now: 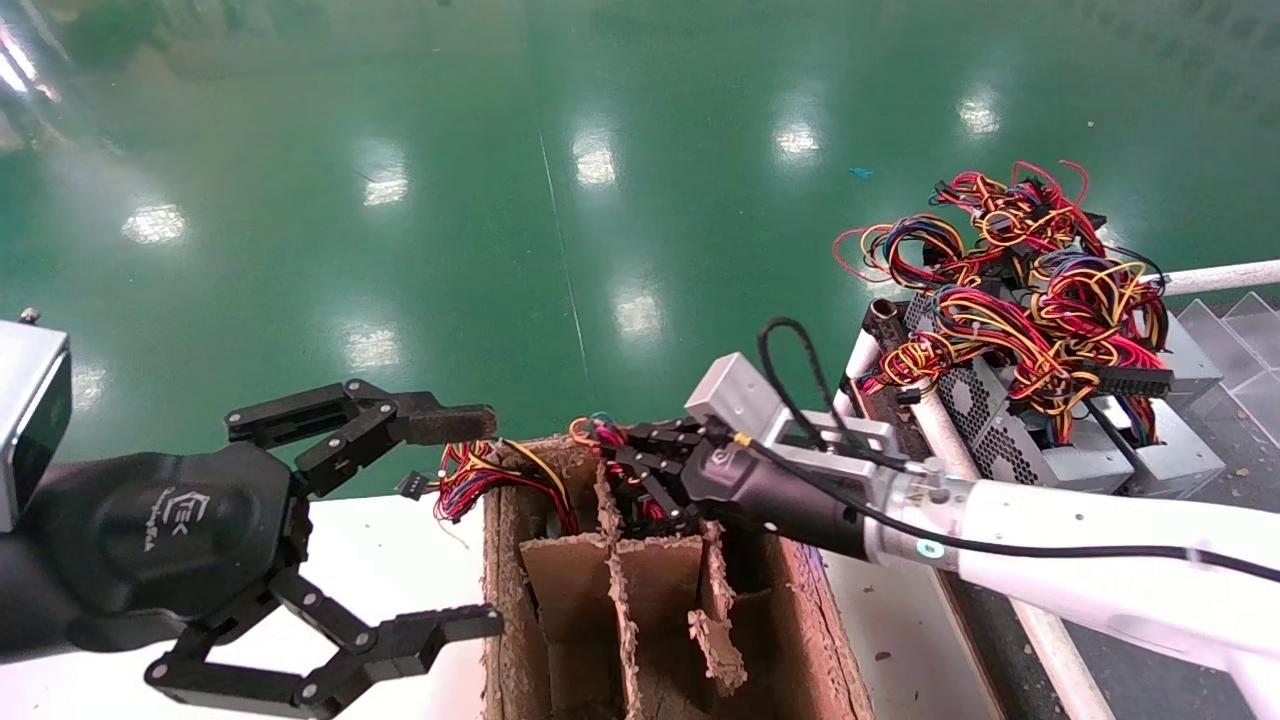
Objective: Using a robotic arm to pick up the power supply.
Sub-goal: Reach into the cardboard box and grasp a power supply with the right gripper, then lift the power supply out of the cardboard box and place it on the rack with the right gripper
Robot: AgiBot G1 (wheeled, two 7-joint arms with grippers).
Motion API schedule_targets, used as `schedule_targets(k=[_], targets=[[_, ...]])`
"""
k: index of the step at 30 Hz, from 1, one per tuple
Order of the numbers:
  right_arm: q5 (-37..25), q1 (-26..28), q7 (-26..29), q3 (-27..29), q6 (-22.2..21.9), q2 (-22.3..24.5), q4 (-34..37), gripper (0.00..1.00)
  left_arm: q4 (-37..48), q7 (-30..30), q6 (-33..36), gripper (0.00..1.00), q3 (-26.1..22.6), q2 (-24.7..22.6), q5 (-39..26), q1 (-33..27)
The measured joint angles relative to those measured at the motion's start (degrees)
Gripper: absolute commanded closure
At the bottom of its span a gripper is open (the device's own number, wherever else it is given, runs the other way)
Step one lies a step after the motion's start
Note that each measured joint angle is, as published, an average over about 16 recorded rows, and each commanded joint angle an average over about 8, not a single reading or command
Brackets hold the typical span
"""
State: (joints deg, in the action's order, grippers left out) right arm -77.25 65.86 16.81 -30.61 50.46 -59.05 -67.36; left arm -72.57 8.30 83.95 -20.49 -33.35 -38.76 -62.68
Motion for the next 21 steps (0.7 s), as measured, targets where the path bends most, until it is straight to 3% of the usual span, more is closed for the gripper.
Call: schedule_targets(k=[11, 21], targets=[[9.95, -2.12, -0.02, 8.56, 2.0, 10.11, -8.69, 1.0, 0.0, 0.0, 0.0, 0.0, -0.01, 0.0, 0.0, 0.0], [22.21, -0.77, 0.33, 18.33, 7.65, 20.68, -9.3, 1.0, 0.0, -0.01, -0.01, 0.0, -0.01, 0.01, 0.01, 0.0]])
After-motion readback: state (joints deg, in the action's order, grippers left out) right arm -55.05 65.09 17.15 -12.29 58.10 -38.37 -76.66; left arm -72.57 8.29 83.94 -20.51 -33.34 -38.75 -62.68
